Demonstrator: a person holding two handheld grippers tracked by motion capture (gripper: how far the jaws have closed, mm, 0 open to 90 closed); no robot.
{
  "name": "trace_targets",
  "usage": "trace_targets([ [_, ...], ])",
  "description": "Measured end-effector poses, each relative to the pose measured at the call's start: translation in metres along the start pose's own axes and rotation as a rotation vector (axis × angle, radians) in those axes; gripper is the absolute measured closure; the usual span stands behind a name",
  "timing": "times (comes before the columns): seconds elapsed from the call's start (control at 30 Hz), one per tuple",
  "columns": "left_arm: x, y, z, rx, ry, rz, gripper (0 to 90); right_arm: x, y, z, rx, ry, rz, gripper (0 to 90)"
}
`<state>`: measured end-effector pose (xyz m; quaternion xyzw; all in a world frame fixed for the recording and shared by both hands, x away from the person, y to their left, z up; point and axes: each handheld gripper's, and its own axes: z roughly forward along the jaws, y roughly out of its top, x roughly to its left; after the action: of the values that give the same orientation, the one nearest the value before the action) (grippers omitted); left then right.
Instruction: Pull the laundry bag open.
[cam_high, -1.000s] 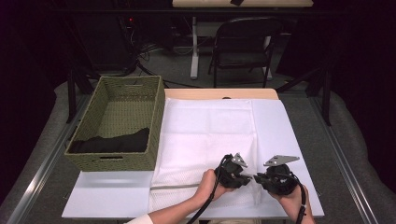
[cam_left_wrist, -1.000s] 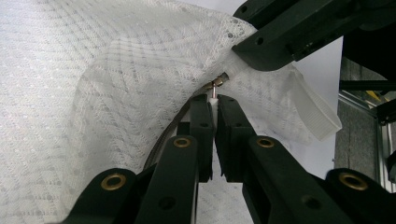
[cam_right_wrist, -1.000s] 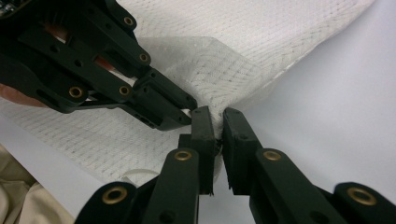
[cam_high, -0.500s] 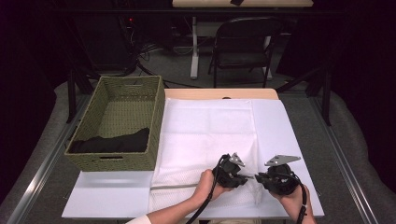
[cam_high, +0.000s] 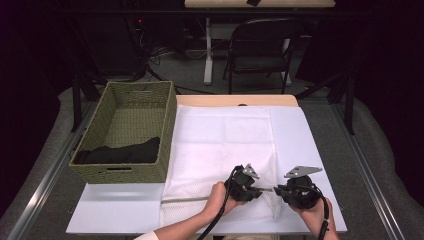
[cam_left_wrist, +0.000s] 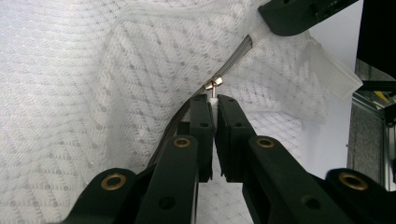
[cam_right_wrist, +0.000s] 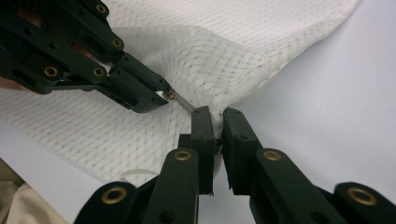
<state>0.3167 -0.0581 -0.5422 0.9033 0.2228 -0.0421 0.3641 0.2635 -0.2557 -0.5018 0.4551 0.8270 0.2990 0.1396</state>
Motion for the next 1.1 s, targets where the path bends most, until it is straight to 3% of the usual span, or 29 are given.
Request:
trace_targets([
  [0.4, 0.002, -0.007, -0.003, 0.021, 0.015, 0.007, 85.7, 0.000, 0.000, 0.001, 0.005, -0.007, 0.008, 83.5],
  [0.93, 0.007, -0.018, -0.010, 0.020, 0.018, -0.031, 85.7, -0.002, -0.001, 0.002, 0.018, -0.023, 0.003, 83.5],
  [1.1, 0.008, -0.020, -0.012, 0.026, 0.023, -0.021, 85.7, -0.002, -0.001, 0.002, 0.021, -0.021, -0.002, 83.5],
])
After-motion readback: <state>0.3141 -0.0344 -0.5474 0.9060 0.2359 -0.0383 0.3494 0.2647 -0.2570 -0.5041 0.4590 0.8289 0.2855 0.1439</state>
